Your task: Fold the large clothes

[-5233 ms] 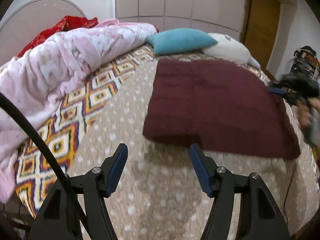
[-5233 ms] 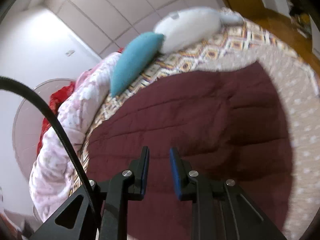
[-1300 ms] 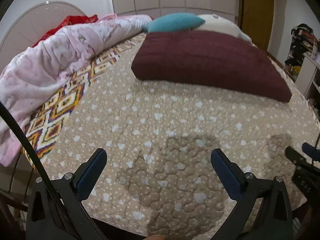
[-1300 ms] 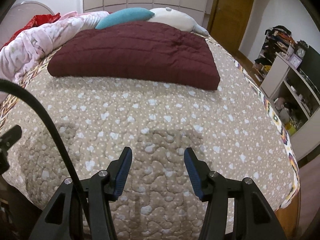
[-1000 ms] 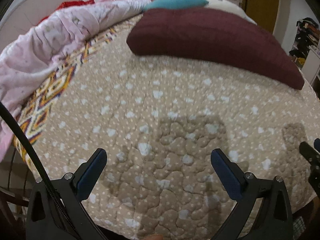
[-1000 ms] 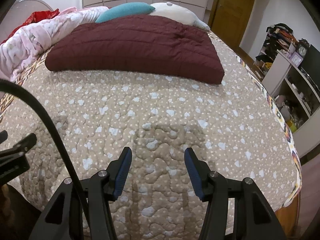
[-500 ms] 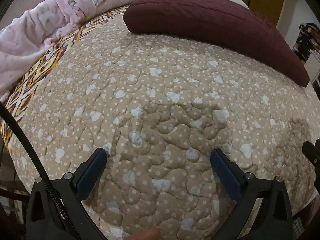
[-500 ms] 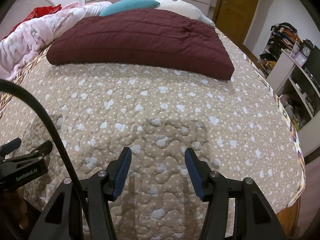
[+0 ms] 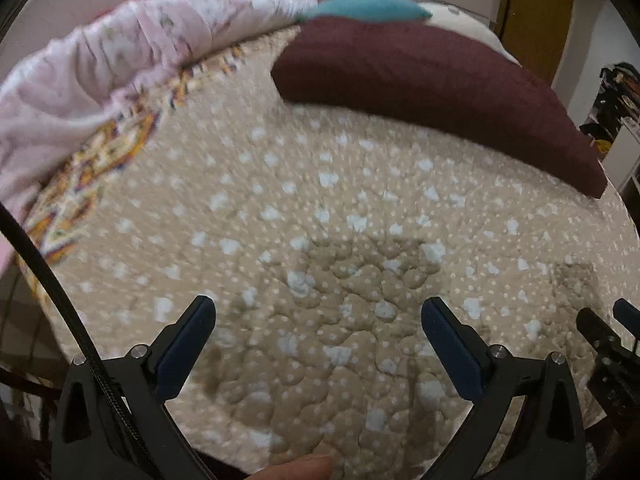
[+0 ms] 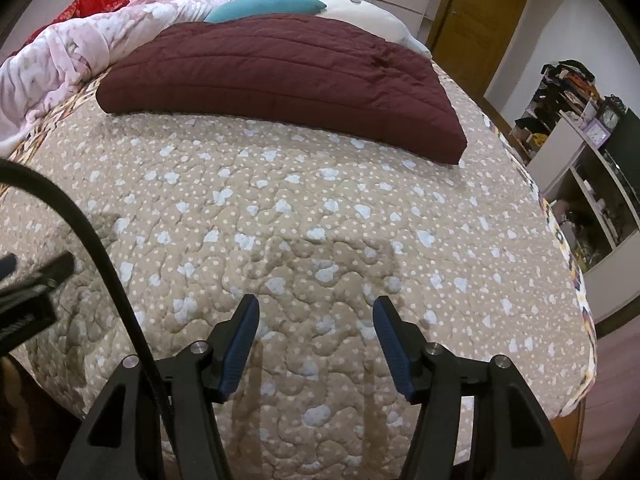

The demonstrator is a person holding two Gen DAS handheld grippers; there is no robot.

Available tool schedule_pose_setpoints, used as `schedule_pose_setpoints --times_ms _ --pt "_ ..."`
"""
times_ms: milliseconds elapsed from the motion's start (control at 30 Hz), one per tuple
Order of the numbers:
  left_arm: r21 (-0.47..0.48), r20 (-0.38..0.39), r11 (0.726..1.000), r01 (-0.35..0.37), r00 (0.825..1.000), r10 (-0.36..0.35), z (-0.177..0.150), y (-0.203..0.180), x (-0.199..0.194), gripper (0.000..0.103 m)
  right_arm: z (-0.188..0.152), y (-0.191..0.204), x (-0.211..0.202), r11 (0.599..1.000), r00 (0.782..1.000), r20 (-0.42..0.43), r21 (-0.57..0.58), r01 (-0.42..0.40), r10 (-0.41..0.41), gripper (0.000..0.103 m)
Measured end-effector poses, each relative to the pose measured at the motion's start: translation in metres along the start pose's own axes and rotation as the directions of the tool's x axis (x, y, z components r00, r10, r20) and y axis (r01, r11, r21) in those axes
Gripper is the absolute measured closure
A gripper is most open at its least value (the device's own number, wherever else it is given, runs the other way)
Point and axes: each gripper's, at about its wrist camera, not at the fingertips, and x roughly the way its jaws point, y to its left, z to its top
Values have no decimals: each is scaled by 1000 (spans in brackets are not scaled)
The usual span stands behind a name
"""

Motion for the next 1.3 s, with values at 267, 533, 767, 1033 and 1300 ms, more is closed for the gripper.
schedule_pose_setpoints --times_ms 267,533,767,1033,1300 --pt "75 94 997 -31 995 24 -7 -19 -50 0 -9 -6 -14 999 1000 19 35 0 0 37" --pt "94 121 995 -30 993 19 -18 -28 -78 0 -21 -14 -25 998 999 32 63 4 -6 35" --pt "111 142 992 -57 989 41 -25 -36 -92 0 -31 -20 -36 995 998 64 96 18 -24 35" --pt "131 143 990 -48 989 29 -28 -43 -96 0 -36 -26 -54 991 988 141 122 45 -62 34" --pt "150 114 988 -32 993 15 -32 -49 -88 0 -38 -27 -51 991 992 118 132 30 -46 33"
